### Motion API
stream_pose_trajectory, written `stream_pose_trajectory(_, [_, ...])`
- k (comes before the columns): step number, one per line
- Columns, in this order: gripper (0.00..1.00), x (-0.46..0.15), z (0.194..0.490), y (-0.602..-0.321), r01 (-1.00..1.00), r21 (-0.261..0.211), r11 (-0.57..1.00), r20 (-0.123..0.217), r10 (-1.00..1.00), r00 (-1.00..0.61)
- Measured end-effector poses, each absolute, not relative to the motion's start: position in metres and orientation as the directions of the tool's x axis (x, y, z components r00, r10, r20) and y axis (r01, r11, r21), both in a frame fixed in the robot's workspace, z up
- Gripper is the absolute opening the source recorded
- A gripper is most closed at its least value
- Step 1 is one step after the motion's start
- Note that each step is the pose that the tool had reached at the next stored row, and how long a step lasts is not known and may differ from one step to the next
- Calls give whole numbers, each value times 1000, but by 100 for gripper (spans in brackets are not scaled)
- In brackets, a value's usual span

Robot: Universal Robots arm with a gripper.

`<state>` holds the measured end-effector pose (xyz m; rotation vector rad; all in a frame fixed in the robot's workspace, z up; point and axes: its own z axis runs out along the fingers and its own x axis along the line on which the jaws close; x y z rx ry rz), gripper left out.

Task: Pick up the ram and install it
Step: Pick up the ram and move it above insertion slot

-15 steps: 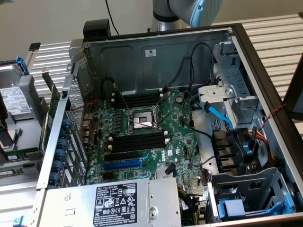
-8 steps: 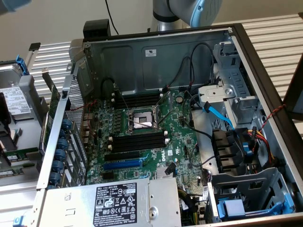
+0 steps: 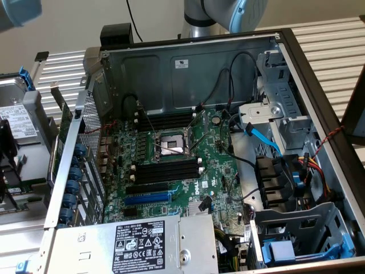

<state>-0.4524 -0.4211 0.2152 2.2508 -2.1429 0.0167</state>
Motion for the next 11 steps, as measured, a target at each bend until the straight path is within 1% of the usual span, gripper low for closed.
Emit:
stream_pose_trajectory(10, [48, -452, 200, -422, -999, 17, -44, 31, -999, 44])
stream_pose_trajectory(11, [46, -452, 200, -422, -999, 17, -44, 31, -999, 44])
